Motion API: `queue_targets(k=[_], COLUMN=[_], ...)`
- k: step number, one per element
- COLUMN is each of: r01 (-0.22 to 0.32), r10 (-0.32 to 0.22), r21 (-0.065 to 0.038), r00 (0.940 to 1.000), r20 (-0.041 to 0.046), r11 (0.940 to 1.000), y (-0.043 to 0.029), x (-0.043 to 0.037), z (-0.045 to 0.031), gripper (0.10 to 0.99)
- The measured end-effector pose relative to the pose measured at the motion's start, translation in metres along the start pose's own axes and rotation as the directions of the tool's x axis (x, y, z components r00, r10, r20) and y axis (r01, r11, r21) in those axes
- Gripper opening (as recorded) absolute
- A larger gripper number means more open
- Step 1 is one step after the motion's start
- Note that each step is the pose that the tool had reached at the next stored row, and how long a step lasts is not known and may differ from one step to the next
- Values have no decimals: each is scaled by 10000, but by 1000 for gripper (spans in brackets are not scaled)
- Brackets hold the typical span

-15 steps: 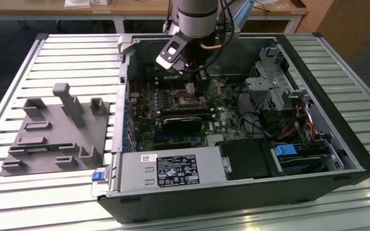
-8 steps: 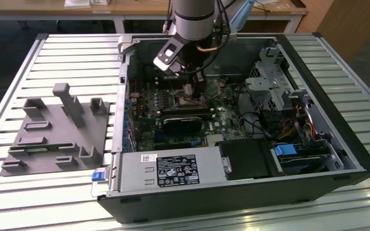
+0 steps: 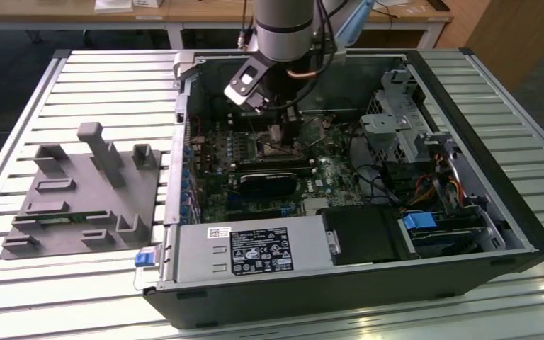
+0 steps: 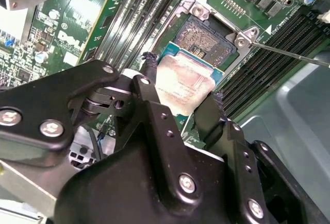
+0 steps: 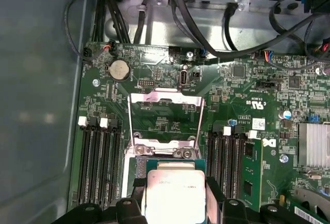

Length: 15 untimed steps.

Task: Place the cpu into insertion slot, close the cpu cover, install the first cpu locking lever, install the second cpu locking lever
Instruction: 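Place the cpu into insertion slot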

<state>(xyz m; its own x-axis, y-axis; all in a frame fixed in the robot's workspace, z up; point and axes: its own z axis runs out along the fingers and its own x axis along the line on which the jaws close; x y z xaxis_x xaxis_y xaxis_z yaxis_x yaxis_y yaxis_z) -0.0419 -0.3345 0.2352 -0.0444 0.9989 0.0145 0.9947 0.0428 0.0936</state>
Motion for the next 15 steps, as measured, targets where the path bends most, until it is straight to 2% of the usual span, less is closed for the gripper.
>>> queue_targets(k=[15], r01=[-395], r10=[395], r21=[-5], r00=[9992], r20=[41], r11=[9992], y=[-39], x=[24], z=[92], gripper=[537])
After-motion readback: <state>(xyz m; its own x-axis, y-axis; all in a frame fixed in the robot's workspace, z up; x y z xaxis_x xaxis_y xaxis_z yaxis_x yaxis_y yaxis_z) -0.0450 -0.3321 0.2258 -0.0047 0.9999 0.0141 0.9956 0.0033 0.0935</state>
